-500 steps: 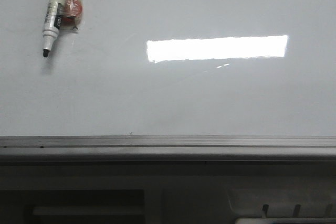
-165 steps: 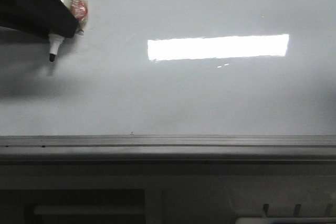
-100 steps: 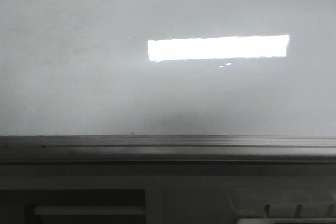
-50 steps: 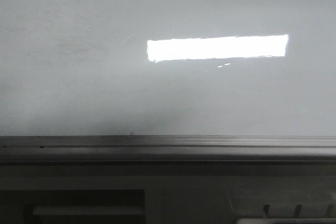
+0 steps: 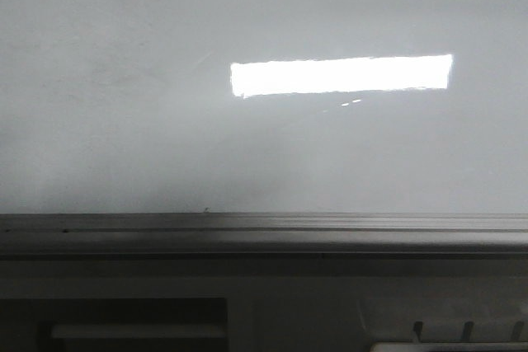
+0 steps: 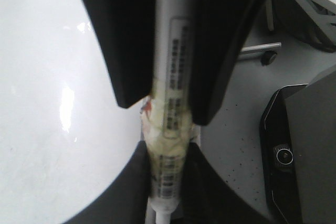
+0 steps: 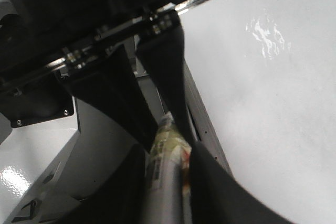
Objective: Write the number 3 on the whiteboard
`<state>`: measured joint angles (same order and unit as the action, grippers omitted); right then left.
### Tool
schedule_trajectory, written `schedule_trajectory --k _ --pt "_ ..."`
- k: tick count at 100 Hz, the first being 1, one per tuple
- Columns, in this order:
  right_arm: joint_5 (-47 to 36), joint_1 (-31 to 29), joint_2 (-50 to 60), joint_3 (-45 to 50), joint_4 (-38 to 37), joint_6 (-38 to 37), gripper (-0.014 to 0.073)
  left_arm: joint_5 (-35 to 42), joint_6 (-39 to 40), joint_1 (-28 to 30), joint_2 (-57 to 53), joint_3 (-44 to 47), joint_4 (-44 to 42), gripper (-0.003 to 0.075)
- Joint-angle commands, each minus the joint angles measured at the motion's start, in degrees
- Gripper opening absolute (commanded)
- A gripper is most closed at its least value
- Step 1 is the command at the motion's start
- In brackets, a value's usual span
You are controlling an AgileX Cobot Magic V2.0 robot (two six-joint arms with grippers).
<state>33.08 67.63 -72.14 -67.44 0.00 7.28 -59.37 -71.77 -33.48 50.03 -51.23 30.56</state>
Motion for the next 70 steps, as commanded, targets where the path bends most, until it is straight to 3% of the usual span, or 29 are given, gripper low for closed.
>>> schedule_trajectory --k 1,12,29,36,49,59,70 --pt "-3.9 -0.1 1.0 -2.0 0.0 0.2 0.0018 2.7 -0.1 -0.4 -0.5 -2.0 2.7 -0.0020" --pt "-4.4 -0.2 1.0 -2.0 0.0 0.2 -0.0066 5.0 0.0 -0.4 -1.2 -2.0 3.4 0.0023" --pt "-3.8 -0.3 1.1 -2.0 -2.0 0.2 -0.0061 11.3 4.8 -0.4 -5.8 -2.0 3.3 0.0286" --pt "-3.8 -0.6 1.5 -2.0 -2.6 0.2 -0.0061 14.1 8.3 -0.2 -9.3 -2.0 0.9 0.0348" --pt "-3.8 -2.8 2.2 -2.0 -2.7 0.2 -0.0061 15.9 17.8 1.1 -15.7 -2.0 -7.9 0.0357" --pt "-3.9 -6.0 2.6 -2.1 -3.4 0.2 -0.0061 15.1 33.1 2.6 -20.2 -1.8 -19.6 0.0346" --pt "-3.1 -11.2 2.3 -3.3 -4.6 0.1 -0.0061 14.2 49.3 3.6 -24.0 -0.3 -29.0 0.0249"
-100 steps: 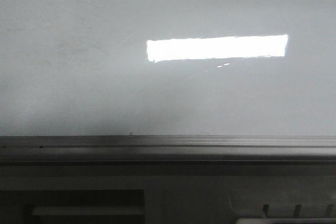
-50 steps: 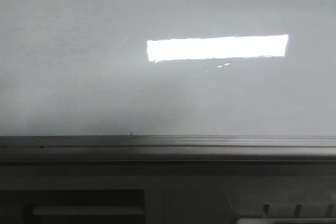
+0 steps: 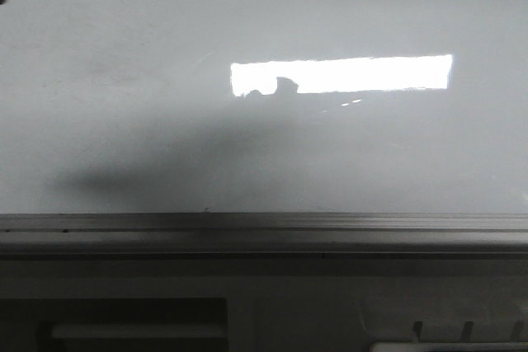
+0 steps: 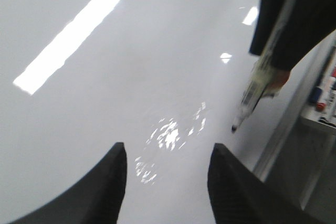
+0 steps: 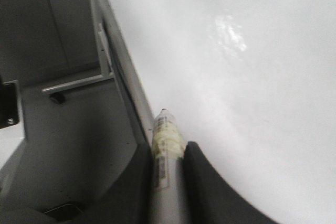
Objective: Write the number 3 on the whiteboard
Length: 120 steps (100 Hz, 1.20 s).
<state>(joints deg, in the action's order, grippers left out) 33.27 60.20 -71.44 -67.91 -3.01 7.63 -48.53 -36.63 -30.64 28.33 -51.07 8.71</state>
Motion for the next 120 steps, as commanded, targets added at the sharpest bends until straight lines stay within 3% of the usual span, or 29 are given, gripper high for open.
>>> schedule_trajectory --k 1,17,44,88,102,120 --pt "-3.3 -4.1 1.6 -3.0 -1.6 -0.2 -0.0061 3.4 15.7 0.9 -2.8 -0.2 -7.7 0.0230" --pt "-3.9 -11.5 1.1 -4.0 -1.6 -0.3 -0.0061 5.7 21.9 0.9 -7.9 4.9 -7.3 -0.0024" --pt "-4.2 -15.8 0.4 -4.0 -1.7 -0.3 -0.0061 10.4 22.0 0.9 -9.7 9.9 -1.9 -0.0020" --pt "-3.3 -19.5 -1.8 -4.0 -3.3 -0.3 -0.0061 12.8 22.0 0.9 -9.7 9.9 -1.8 -0.0020" --pt "1.8 -20.4 -1.7 -4.0 -6.1 -0.7 -0.0061 12.8 22.0 0.9 -9.7 9.9 -1.8 -0.0020" --pt "8.7 -20.4 -1.1 -4.0 -13.7 -8.0 -0.0050 12.8 22.0 0.9 -9.7 9.9 -1.8 -0.0020"
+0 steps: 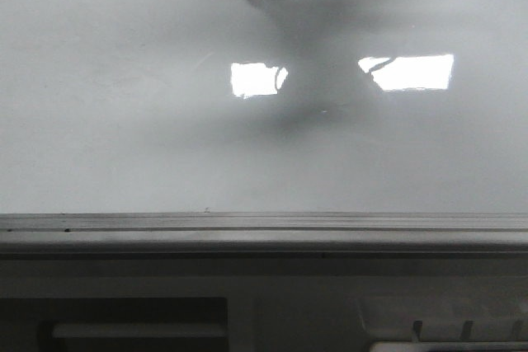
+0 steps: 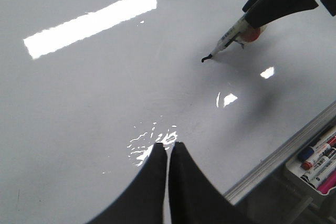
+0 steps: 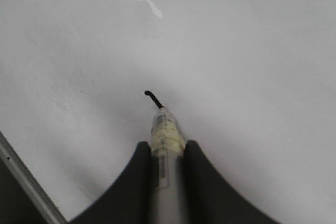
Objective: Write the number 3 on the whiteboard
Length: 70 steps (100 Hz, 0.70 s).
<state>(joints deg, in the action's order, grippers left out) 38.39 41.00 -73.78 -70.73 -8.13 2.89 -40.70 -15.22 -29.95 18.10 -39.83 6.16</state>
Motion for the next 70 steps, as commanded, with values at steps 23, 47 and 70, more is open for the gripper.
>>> schedule_trajectory --k 23,47,70 --pt "3.3 1.3 1.7 0.4 -3.9 -3.7 -0.0050 4.9 0.6 0.2 0.6 -1.3 0.8 -0.0020" --pt "-2.7 7.2 -2.6 3.7 -1.8 -5.9 -0.0050 4.9 0.6 0.2 0.6 -1.3 0.8 -0.0020" --pt "-3.5 6.2 -2.7 3.5 -2.4 -6.7 -0.0050 4.6 0.6 0.2 0.6 -1.3 0.8 -0.0020"
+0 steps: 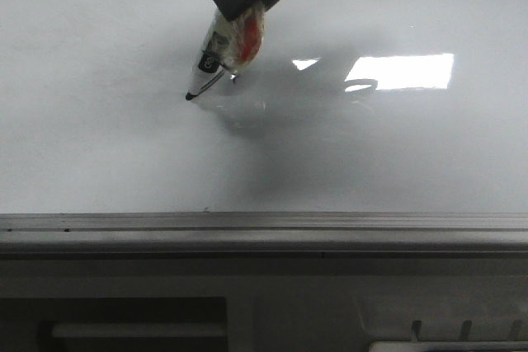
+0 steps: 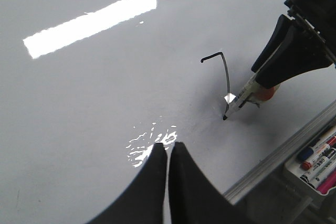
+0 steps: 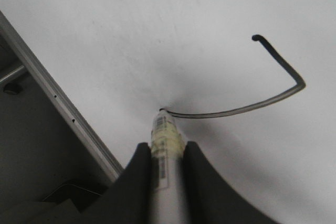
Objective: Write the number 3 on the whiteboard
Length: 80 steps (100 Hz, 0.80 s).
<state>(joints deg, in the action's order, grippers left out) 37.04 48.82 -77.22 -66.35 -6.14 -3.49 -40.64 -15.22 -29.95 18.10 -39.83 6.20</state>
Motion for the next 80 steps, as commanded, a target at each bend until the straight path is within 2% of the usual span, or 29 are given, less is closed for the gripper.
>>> schedule_trajectory --k 1,27,50,68,80 --pt "-2.0 -1.7 0.9 -0.9 -4.5 -0.3 -0.0050 4.5 0.6 0.2 0.6 -1.3 0.7 -0.0020" --pt "5.3 -7.4 6.2 -0.8 -6.5 -0.3 -0.0050 4.4 0.6 0.2 0.6 -1.3 0.7 -0.0020" --pt "9.2 -8.1 8.6 -0.6 -7.5 -2.8 -0.0050 4.4 0.6 0.2 0.6 -1.3 0.7 -0.0020" --pt "-0.2 -6.5 7.7 5.2 0.1 -3.1 -0.0050 4.4 0.6 0.2 0.6 -1.3 0.7 -0.0020" --pt "-3.4 -4.4 4.7 7.3 3.3 -3.1 -0.0050 4.4 0.6 0.2 0.6 -1.3 0.7 -0.0020"
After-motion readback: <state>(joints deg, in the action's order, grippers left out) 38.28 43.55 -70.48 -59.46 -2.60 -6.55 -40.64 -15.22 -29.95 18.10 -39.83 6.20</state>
